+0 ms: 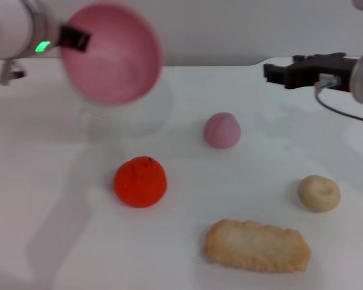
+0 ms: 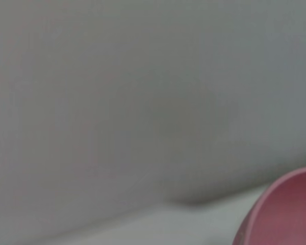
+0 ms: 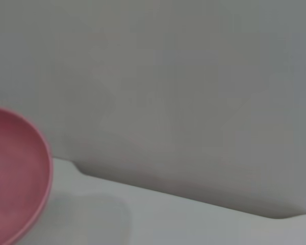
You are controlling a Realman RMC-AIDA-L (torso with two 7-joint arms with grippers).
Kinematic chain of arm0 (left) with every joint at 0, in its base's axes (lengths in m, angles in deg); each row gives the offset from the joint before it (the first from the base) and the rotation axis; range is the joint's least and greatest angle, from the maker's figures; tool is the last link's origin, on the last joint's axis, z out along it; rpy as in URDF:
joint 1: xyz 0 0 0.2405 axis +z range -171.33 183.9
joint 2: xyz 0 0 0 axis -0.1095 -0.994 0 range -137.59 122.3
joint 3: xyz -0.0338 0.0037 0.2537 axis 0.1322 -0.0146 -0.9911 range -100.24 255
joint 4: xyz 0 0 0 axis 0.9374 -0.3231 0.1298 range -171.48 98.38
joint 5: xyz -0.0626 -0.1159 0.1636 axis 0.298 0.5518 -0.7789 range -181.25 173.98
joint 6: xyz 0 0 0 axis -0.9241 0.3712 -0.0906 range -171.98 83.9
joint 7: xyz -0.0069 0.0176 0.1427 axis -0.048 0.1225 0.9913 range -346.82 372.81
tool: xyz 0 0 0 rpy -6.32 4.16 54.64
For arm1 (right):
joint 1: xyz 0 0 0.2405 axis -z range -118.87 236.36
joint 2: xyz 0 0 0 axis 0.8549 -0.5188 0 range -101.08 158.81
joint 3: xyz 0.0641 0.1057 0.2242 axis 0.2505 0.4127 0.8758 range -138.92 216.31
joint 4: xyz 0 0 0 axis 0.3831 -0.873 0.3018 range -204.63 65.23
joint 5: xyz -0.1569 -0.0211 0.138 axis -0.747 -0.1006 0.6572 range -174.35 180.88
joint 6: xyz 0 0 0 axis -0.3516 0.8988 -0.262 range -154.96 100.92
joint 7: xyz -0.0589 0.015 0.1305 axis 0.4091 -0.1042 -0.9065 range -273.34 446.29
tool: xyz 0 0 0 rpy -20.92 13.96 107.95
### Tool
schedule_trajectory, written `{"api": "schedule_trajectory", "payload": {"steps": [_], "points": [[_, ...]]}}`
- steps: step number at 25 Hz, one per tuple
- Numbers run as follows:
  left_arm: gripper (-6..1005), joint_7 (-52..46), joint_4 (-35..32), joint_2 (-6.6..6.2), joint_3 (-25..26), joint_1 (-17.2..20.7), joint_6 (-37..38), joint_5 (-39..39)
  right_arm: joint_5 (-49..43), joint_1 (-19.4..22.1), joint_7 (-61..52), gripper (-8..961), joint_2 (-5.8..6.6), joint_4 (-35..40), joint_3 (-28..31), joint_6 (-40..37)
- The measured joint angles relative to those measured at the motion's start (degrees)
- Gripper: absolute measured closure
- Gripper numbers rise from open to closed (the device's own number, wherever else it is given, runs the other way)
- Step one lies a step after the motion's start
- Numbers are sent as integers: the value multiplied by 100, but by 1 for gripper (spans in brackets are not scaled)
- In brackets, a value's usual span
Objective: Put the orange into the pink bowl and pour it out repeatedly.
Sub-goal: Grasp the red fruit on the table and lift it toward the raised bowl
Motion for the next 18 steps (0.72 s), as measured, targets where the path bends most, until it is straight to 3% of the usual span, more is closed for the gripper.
{"api": "schedule_trajectory", "payload": {"steps": [1,6,12,18], "points": [[958,0,0,0,0,0,0,0,3,-14,1,329,0,-11,-64,-20],[958,743,987,-17,1356,-311,-473,787,6,-64,2,326,-9,-160,-538,-336],[958,776,1042,-36,1518,-213,-399,621,90,-582,-55,322,-15,-816,-1243,-812],[958,724,1064,-39,1576,-234,-336,346,540,-1155,-194,213,-22,-1849,-1675,-1438]]}}
